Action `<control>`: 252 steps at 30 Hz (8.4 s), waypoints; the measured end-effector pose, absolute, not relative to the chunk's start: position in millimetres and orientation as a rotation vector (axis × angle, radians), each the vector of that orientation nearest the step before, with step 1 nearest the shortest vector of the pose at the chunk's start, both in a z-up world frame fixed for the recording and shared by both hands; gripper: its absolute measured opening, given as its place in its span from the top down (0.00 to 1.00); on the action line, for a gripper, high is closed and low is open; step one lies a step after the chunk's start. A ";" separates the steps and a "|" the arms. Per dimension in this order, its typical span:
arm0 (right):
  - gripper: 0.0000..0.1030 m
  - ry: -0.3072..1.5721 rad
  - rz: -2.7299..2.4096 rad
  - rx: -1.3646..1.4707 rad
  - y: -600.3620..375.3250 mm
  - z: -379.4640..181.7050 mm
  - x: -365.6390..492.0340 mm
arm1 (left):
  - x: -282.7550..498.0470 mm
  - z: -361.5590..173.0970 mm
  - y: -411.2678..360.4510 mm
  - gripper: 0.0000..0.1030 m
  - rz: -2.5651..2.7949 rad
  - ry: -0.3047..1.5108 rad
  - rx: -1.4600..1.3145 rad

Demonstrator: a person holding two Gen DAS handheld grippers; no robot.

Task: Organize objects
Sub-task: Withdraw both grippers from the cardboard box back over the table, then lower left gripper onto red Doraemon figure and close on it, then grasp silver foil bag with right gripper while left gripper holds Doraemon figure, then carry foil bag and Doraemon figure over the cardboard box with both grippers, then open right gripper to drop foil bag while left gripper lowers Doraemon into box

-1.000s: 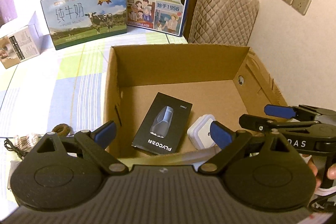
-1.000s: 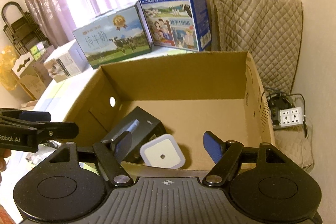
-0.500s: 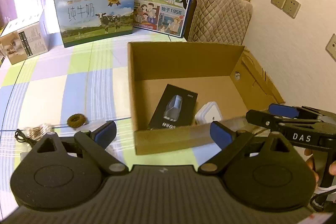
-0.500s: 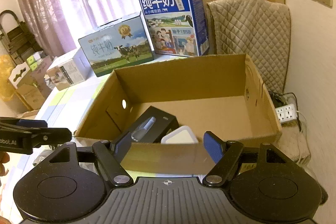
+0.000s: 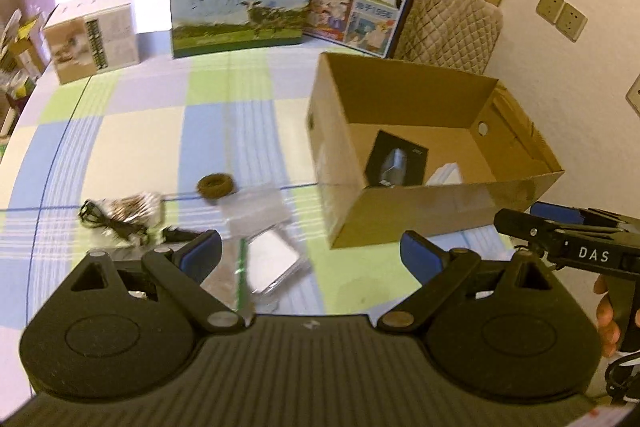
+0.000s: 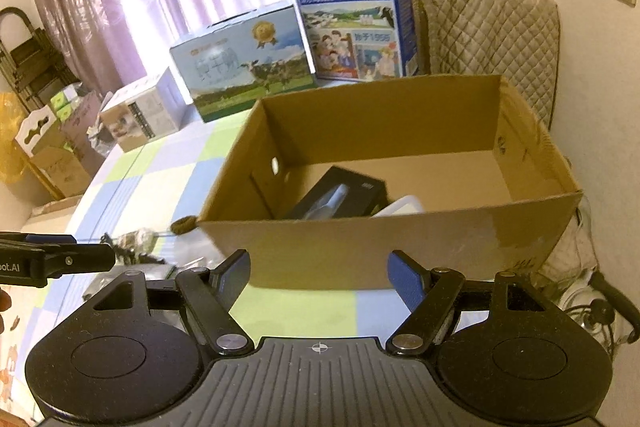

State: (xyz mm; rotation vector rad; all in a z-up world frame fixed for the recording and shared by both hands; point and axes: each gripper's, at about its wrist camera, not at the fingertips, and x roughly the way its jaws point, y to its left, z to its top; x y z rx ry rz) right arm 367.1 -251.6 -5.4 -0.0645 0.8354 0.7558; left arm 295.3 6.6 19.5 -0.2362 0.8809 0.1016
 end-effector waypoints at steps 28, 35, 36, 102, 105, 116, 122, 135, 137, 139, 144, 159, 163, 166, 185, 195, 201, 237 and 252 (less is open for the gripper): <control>0.29 0.920 0.936 -0.164 -138.9 -48.3 276.1 | 182.5 -15.1 129.8 0.08 0.347 0.946 -0.335; 0.29 0.934 0.964 -0.223 -115.0 -63.8 267.1 | 175.3 -31.9 149.1 0.09 0.379 0.968 -0.360; 0.29 0.939 0.961 -0.221 -115.3 -64.8 268.2 | 176.6 -35.2 148.8 0.09 0.373 0.972 -0.360; 0.32 0.511 1.316 -0.884 31.7 -145.0 222.5 | 143.7 -102.0 208.0 0.36 0.541 1.010 -0.409; 0.60 0.476 1.323 -0.971 37.9 -153.4 217.7 | 142.4 -103.5 209.0 0.36 0.535 1.011 -0.415; 0.96 0.704 1.289 -0.683 33.2 -109.6 252.4 | 150.2 -101.9 204.7 0.36 0.489 1.011 -0.405; 0.97 0.911 1.229 -0.381 9.3 -91.1 288.9 | 158.2 -94.4 198.7 0.36 0.460 1.000 -0.389; 0.97 0.961 1.067 -0.043 -78.1 -42.0 319.8 | 189.2 -65.0 167.7 0.37 0.357 0.953 -0.329; 0.97 0.950 1.052 -0.012 -92.0 -34.2 323.2 | 195.6 -59.1 160.3 0.37 0.333 0.943 -0.316; 0.97 0.938 1.037 0.022 -106.3 -26.1 326.6 | 203.0 -52.5 151.3 0.37 0.306 0.931 -0.301; 0.97 0.898 0.991 0.079 -140.0 -7.1 334.9 | 220.8 -39.1 130.0 0.37 0.242 0.910 -0.270; 0.97 0.768 0.843 0.179 -230.7 40.0 373.7 | 285.4 -5.5 54.6 0.37 0.074 0.836 -0.177; 0.97 0.734 0.810 0.191 -250.3 50.7 390.6 | 303.6 2.5 35.4 0.37 0.046 0.816 -0.156; 0.97 0.716 0.789 0.191 -262.1 55.3 403.4 | 315.4 7.0 22.3 0.37 0.032 0.803 -0.144; 0.97 0.639 0.641 0.144 -308.9 60.4 504.6 | 384.8 18.5 -33.1 0.37 0.017 0.769 -0.101; 0.97 0.694 0.580 0.098 -306.6 24.4 553.5 | 416.7 10.3 -51.2 0.37 0.021 0.794 -0.095; 0.96 0.713 0.557 0.094 -306.5 6.1 570.3 | 431.5 6.8 -58.4 0.37 0.018 0.809 -0.086; 0.80 0.858 0.669 -0.193 -304.0 -35.3 570.3 | 543.9 -55.3 -145.3 0.36 -0.120 0.971 -0.004; 0.67 0.840 0.704 -0.182 -308.6 -32.3 569.8 | 551.6 -47.6 -146.3 0.27 -0.095 0.946 0.000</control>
